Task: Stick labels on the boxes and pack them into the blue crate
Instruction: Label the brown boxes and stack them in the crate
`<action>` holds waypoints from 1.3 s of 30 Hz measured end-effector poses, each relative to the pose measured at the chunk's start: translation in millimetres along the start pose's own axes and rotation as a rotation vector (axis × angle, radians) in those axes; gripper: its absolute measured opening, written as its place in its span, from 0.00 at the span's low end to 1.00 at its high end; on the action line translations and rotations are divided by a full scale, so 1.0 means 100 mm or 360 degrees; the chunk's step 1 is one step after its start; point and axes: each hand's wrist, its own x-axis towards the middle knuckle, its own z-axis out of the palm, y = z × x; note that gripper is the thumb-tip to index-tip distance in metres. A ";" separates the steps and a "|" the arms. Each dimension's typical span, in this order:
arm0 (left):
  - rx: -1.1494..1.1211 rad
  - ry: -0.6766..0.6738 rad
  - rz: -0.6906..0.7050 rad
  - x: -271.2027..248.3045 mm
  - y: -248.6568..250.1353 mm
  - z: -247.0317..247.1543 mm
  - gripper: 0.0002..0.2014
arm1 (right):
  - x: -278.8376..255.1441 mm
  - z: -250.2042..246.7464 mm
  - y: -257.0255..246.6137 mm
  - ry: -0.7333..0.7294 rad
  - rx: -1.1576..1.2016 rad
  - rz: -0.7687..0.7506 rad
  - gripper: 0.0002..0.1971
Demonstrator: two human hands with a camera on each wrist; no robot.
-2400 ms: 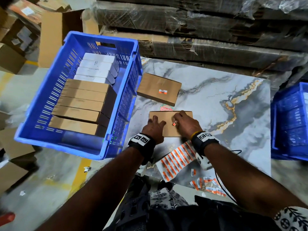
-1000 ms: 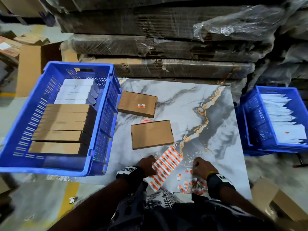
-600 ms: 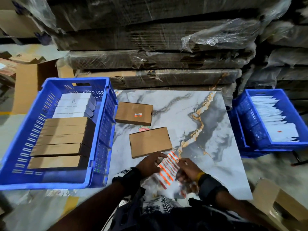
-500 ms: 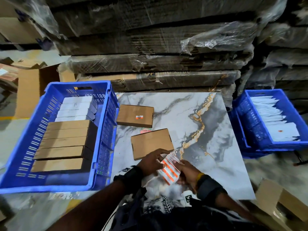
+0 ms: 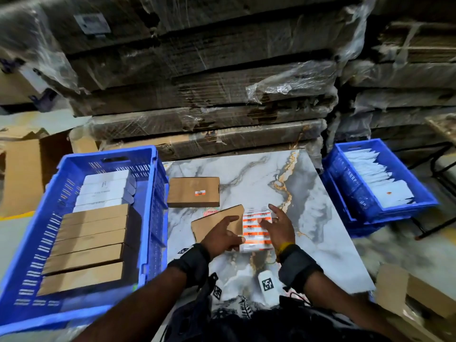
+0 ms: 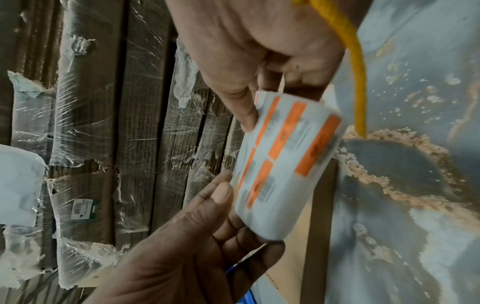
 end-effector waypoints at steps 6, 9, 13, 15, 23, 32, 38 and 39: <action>0.0217 0.0032 0.0025 -0.06 0.17 -0.11 0.17 | -0.01 0.11 -0.24 0.0024 0.0263 -0.0033 0.26; 0.0110 -0.0085 0.0242 -0.09 0.23 -0.14 0.13 | 0.03 0.16 -0.33 0.0073 0.0389 0.0029 0.25; -0.0024 -0.0165 0.0345 -0.12 0.28 -0.12 0.16 | 0.11 0.26 -0.36 0.0084 0.0513 0.0115 0.22; -0.0104 -0.0092 0.0339 -0.13 0.32 -0.12 0.14 | 0.13 0.31 -0.38 0.0110 0.0480 0.0102 0.18; -0.0344 0.0229 0.0455 -0.11 0.37 -0.23 0.12 | -0.26 0.29 -0.48 -0.0188 0.0204 -0.0377 0.18; -0.0352 0.0281 0.0426 -0.09 0.40 -0.22 0.09 | -0.34 0.20 -0.32 0.0154 -0.0890 -0.1188 0.15; -0.0324 0.0240 0.0461 -0.11 0.46 -0.16 0.06 | -0.33 0.21 -0.36 0.0254 -0.1066 -0.1465 0.11; -0.0314 0.0236 0.0463 -0.11 0.46 -0.15 0.06 | -0.32 0.21 -0.37 0.0255 -0.1084 -0.1477 0.11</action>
